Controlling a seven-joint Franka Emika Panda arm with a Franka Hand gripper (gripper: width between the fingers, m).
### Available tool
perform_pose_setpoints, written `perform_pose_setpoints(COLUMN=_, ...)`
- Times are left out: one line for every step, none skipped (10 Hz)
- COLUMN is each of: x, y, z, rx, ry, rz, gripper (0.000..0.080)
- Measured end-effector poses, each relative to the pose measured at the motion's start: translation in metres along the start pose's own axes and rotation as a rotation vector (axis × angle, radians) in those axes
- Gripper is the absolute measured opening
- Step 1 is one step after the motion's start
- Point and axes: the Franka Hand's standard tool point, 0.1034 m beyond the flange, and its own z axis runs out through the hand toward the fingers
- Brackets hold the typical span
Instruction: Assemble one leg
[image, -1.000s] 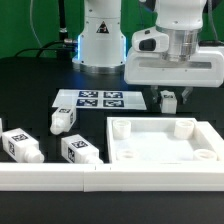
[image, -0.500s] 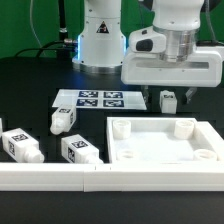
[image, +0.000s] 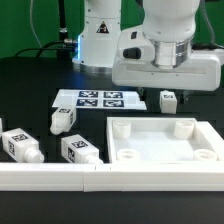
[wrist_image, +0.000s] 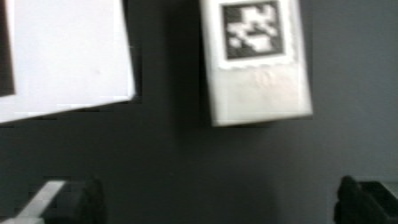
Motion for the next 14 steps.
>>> perform_pose_setpoints(x=-0.004, y=-0.007, z=-0.003, rx=-0.011, ry=-0.074, rz=-0.001, gripper=0.0649)
perform_pose_setpoints(x=-0.005, y=-0.018, z=-0.010, rx=-0.017, ry=-0.095, rz=-0.015, gripper=0.0649)
perform_pose_setpoints(x=-0.011, y=-0.026, z=-0.013, rx=-0.030, ry=-0.159, rz=-0.032, gripper=0.0649)
perform_pose_setpoints(x=-0.010, y=-0.032, z=-0.012, rx=-0.039, ry=-0.181, rz=-0.070, gripper=0.0649)
perform_pose_setpoints(x=-0.010, y=-0.031, z=-0.006, rx=-0.054, ry=-0.207, rz=-0.119, gripper=0.0649)
perform_pose_setpoints(x=-0.015, y=-0.027, z=-0.005, rx=-0.059, ry=-0.280, rz=-0.108, gripper=0.0649)
perform_pose_setpoints(x=-0.014, y=-0.026, z=-0.003, rx=-0.062, ry=-0.329, rz=-0.104, gripper=0.0649)
perform_pose_setpoints(x=-0.013, y=-0.022, z=-0.001, rx=-0.065, ry=-0.383, rz=-0.104, gripper=0.0649)
perform_pose_setpoints(x=-0.010, y=-0.014, z=0.004, rx=-0.054, ry=-0.401, rz=-0.095, gripper=0.0649)
perform_pose_setpoints(x=-0.011, y=-0.009, z=0.006, rx=-0.056, ry=-0.440, rz=-0.076, gripper=0.0649)
perform_pose_setpoints(x=-0.010, y=-0.010, z=0.008, rx=-0.058, ry=-0.462, rz=-0.081, gripper=0.0649)
perform_pose_setpoints(x=-0.008, y=-0.010, z=0.010, rx=-0.056, ry=-0.462, rz=-0.082, gripper=0.0649)
perform_pose_setpoints(x=-0.008, y=-0.010, z=0.010, rx=-0.056, ry=-0.462, rz=-0.082, gripper=0.0649)
perform_pose_setpoints(x=-0.008, y=-0.009, z=0.010, rx=-0.056, ry=-0.462, rz=-0.082, gripper=0.0649)
